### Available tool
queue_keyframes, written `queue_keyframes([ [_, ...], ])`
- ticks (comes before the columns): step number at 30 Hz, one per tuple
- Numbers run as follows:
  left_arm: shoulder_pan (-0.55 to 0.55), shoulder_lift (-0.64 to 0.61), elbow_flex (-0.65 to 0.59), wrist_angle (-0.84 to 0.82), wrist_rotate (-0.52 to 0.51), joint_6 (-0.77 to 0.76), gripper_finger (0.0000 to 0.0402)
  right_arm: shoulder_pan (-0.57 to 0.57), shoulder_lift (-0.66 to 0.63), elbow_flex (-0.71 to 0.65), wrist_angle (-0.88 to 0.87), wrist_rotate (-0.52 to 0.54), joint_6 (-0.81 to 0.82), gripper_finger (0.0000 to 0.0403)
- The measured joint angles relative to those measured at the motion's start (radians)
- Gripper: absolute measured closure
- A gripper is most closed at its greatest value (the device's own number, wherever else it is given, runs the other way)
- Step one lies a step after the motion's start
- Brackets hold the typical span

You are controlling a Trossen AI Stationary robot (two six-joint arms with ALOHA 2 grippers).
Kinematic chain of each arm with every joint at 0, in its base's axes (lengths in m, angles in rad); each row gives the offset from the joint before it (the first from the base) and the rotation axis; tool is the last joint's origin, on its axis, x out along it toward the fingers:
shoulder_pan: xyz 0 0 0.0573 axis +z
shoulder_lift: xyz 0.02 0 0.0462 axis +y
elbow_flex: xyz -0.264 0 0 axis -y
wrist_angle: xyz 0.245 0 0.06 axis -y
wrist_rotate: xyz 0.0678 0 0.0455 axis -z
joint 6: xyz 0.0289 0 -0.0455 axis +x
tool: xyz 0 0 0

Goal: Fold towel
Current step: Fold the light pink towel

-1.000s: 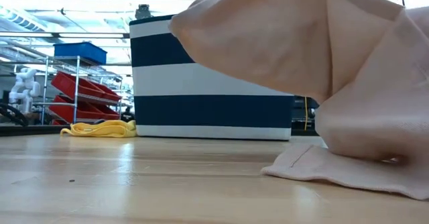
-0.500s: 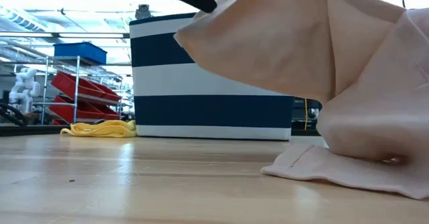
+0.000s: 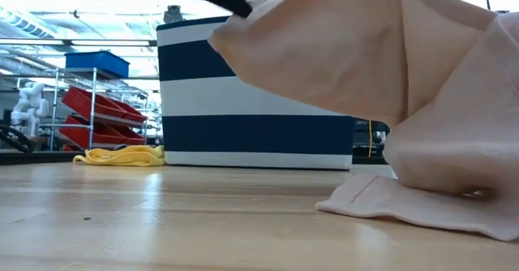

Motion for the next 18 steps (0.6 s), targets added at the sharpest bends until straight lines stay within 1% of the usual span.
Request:
queue_keyframes([
  [6,0.023,0.0,0.0,-0.149,-0.014,-0.129,0.0211,0.0,0.0,0.0,0.0,0.0,0.001,0.0403],
  [10,0.032,0.0,0.0,-0.162,0.052,-0.139,0.0211,0.0,0.0,0.0,0.001,0.0,0.0,0.0403],
  [12,0.034,0.0,0.0,-0.162,0.064,-0.134,0.0214,0.0,0.0,0.0,0.001,0.0,0.0,0.0403],
  [15,0.035,0.0,0.0,-0.161,0.063,-0.111,0.023,0.0,0.0,0.0,0.001,0.0,0.001,0.0403],
  [18,0.037,0.0,0.0,-0.16,0.063,-0.079,0.026,0.0,0.0,0.0,0.002,0.0,0.002,0.0403],
])
